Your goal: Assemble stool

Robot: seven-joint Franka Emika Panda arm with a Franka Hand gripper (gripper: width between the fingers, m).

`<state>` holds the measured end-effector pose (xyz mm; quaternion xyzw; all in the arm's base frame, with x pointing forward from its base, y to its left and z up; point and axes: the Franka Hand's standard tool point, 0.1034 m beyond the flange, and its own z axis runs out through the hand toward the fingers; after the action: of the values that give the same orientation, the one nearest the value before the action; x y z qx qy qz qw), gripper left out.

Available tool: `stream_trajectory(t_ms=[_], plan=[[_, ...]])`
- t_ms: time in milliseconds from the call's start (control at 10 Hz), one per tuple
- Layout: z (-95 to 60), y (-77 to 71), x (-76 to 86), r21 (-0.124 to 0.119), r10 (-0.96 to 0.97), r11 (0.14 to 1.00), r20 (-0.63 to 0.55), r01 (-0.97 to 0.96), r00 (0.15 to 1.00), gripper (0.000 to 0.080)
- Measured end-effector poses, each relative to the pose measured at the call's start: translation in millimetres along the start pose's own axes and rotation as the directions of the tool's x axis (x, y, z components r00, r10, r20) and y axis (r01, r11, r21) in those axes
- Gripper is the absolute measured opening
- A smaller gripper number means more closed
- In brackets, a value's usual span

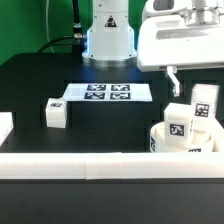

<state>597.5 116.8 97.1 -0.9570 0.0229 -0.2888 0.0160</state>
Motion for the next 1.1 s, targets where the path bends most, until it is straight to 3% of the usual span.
stream_trajectory(t_ms=[400,800,900,1100], plan=[[-13.4,17.2,24.4,0.009,0.051,0.999,0.051,-0.052,0.997,0.0649],[-10.4,17.7,20.1,0.008,0.063,0.998,0.084,-0.064,0.994,0.0649],[-10.0,23.1,17.1,-0.003,0.118,0.993,0.085,-0.119,0.989,0.0649],[-10.5,13.3,3.4,-0.009,0.232,0.971,0.256,-0.238,0.938,0.0649]])
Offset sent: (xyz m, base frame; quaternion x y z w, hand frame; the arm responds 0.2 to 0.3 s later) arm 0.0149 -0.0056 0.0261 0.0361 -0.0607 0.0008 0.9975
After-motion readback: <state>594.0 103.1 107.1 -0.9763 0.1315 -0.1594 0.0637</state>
